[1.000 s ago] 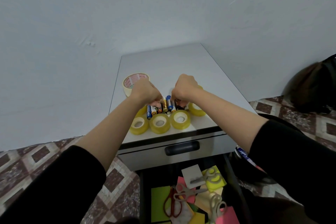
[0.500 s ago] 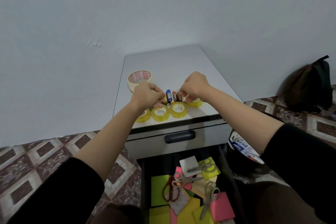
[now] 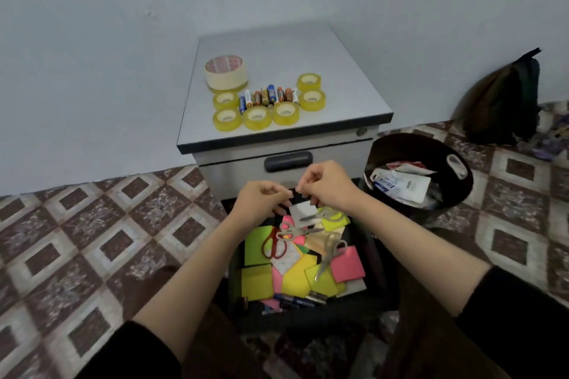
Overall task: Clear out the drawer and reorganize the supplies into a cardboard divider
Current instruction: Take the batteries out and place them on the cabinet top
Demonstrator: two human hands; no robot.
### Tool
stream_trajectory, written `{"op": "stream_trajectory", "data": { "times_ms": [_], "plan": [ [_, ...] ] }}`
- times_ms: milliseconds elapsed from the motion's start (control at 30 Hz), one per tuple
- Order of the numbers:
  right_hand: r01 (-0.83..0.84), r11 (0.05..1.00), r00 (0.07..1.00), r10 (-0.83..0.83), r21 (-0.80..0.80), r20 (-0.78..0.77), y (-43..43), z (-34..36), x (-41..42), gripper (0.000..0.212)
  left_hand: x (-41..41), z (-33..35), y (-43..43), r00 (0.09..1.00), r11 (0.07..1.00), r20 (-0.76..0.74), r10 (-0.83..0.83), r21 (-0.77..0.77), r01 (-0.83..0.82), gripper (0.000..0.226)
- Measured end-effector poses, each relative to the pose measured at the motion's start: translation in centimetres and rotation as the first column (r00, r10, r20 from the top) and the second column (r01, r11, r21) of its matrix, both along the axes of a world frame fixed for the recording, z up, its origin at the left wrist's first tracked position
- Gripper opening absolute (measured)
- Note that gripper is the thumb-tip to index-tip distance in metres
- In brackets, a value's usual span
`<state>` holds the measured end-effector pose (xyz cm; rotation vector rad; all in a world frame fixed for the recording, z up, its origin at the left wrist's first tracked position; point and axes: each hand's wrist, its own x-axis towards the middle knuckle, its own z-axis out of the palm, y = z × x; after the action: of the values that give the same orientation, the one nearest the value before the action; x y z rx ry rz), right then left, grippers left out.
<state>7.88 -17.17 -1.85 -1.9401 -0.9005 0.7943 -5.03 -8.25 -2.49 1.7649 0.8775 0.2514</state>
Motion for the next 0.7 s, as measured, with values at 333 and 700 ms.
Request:
{"op": "stream_trajectory", "data": {
  "times_ms": [333,700],
  "plan": [
    [-0.138,0.963,0.987,0.153,-0.233,0.046,-2.3,-10.1,-0.9,0.01,-3.9,-9.7,-1.2,0.967,0.998,-0.253,0.003,-0.061,-0.019,0.01],
    [-0.227,0.837,0.964,0.265,-0.497,0.006,-2.2,-17.4,-0.7,0.007,-3.9,-15.5,2.3,0.854,0.986,-0.497,-0.153,-0.133,0.1,0.006]
  ]
}}
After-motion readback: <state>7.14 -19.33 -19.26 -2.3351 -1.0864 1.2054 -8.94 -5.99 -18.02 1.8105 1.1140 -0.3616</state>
